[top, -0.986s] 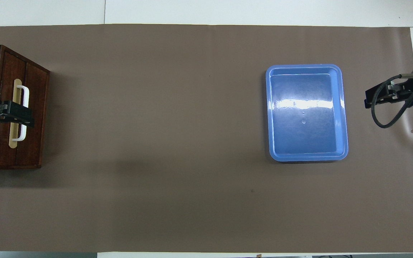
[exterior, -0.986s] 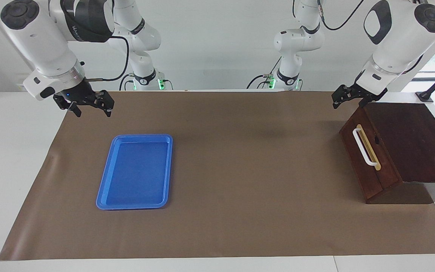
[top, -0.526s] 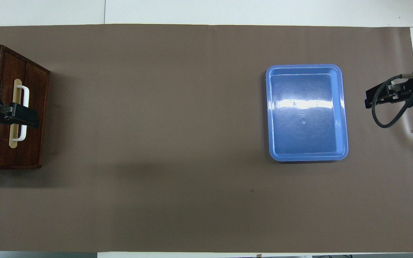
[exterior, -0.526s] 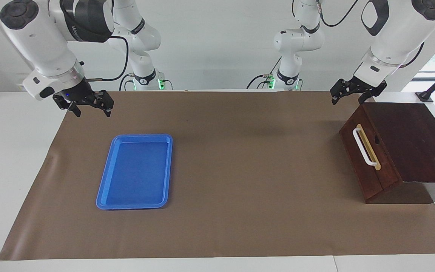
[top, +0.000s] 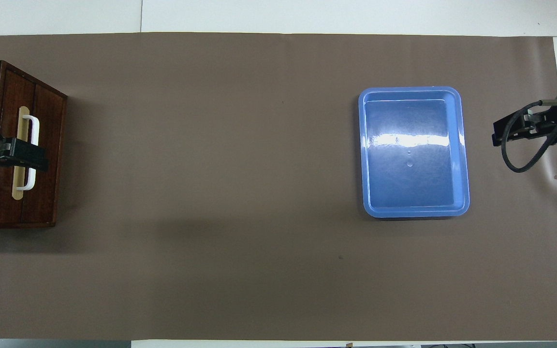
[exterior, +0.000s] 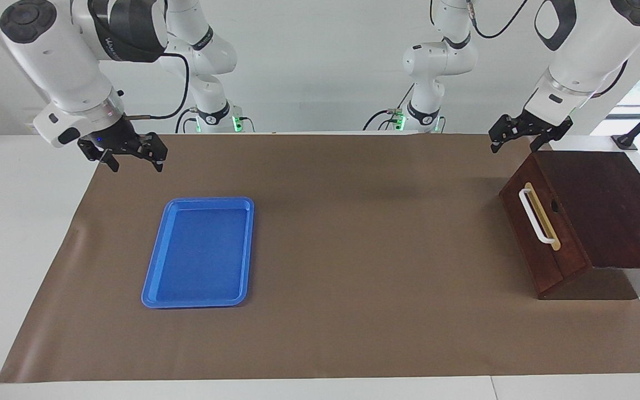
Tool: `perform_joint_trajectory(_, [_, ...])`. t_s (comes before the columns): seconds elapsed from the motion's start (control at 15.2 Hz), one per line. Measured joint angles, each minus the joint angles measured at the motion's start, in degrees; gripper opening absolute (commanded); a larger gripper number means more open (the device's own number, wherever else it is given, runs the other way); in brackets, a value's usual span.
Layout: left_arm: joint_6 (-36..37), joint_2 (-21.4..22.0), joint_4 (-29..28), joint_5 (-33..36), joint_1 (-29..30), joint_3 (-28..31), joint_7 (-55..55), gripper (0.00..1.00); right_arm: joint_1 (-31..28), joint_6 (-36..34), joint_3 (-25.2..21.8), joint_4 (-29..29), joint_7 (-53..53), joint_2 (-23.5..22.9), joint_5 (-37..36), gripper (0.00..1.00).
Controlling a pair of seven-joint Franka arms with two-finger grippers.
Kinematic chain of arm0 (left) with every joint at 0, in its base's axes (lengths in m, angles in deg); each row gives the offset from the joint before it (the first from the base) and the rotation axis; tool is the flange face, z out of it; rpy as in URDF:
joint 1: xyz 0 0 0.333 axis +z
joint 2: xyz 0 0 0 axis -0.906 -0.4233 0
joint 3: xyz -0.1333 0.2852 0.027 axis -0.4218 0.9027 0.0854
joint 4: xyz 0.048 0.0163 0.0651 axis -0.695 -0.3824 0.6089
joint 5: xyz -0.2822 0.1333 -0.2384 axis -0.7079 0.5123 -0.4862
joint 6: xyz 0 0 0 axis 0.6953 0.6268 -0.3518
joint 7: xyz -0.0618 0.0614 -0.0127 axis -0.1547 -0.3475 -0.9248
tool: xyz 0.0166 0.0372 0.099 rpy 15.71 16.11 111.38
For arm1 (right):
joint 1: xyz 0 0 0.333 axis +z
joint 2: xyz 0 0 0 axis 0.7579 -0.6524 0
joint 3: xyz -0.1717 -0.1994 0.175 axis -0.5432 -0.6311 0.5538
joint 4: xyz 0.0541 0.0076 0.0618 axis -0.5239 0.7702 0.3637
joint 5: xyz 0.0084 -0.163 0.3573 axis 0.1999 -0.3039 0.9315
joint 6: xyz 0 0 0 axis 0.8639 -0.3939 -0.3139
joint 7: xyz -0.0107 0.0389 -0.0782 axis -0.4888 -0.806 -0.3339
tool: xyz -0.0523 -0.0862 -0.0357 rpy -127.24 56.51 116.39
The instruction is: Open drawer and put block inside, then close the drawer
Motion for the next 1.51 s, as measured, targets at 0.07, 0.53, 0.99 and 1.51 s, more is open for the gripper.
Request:
perform_joint_trajectory(0.07, [-0.51,0.02,0.0,0.0,0.0,0.0,-0.05,1.0,0.0,0.0,0.0,0.0,0.0,0.0,0.0,1.0])
perform_joint_trajectory(0.53, [-2.05,0.02,0.0,0.0,0.06,0.14,-0.08,1.0,0.0,0.0,0.0,0.0,0.0,0.0,0.0,1.0])
perform_joint_trajectory(0.99, [-2.15,0.02,0.0,0.0,0.07,0.21,-0.08,1.0,0.0,0.0,0.0,0.0,0.0,0.0,0.0,1.0])
perform_joint_trajectory(1.51, [-2.34,0.02,0.0,0.0,0.08,0.95,-0.21,1.0,-0.06,0.0,-0.09,0.0,0.0,0.02,0.0,1.0])
